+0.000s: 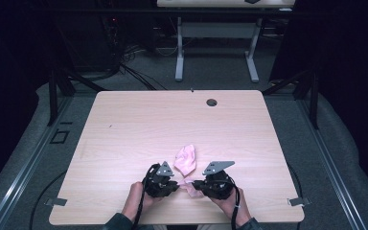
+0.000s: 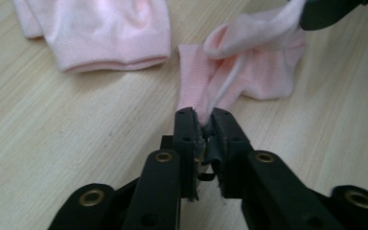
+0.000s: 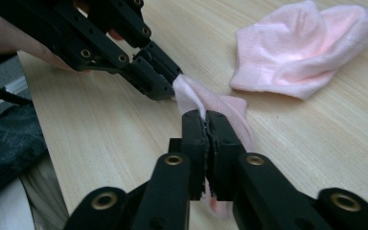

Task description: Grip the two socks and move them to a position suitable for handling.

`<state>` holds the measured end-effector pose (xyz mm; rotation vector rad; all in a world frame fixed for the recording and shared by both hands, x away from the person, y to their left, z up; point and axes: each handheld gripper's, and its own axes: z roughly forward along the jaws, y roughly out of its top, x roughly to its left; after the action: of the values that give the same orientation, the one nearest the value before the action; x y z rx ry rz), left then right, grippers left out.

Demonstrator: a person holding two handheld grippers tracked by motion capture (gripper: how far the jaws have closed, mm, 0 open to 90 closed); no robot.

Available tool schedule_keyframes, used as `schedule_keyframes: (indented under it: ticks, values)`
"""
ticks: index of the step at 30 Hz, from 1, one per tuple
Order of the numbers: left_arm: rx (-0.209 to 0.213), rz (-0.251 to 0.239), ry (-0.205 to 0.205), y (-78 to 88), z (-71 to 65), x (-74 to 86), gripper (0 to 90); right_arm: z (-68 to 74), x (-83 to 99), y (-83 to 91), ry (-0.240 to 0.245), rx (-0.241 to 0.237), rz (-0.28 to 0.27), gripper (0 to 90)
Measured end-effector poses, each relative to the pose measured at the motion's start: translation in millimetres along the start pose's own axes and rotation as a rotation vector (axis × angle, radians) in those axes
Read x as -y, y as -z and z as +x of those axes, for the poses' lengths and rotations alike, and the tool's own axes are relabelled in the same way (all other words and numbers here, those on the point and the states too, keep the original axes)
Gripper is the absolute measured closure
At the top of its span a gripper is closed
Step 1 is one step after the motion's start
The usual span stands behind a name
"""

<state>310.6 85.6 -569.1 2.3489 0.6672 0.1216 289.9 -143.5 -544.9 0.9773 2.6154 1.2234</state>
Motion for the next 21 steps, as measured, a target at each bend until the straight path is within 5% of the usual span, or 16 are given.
schedule_keyframes:
  ticks: [11, 15, 21]
  values:
    - [-0.002, -0.028, 0.033, -1.3, 2.9, -0.2, 89.7, -20.0, 7.4, 15.3, -0.098, -0.005, -0.069, 88.3]
    - [0.001, -0.055, 0.064, 8.2, 5.5, 2.7, 89.7, -31.8, 12.3, 25.1, -0.149, 0.031, -0.081, 87.9]
    - [-0.023, -0.054, 0.056, 19.9, 6.8, 7.7, 89.6, -50.2, 21.6, 27.6, -0.241, 0.108, -0.058, 86.4]
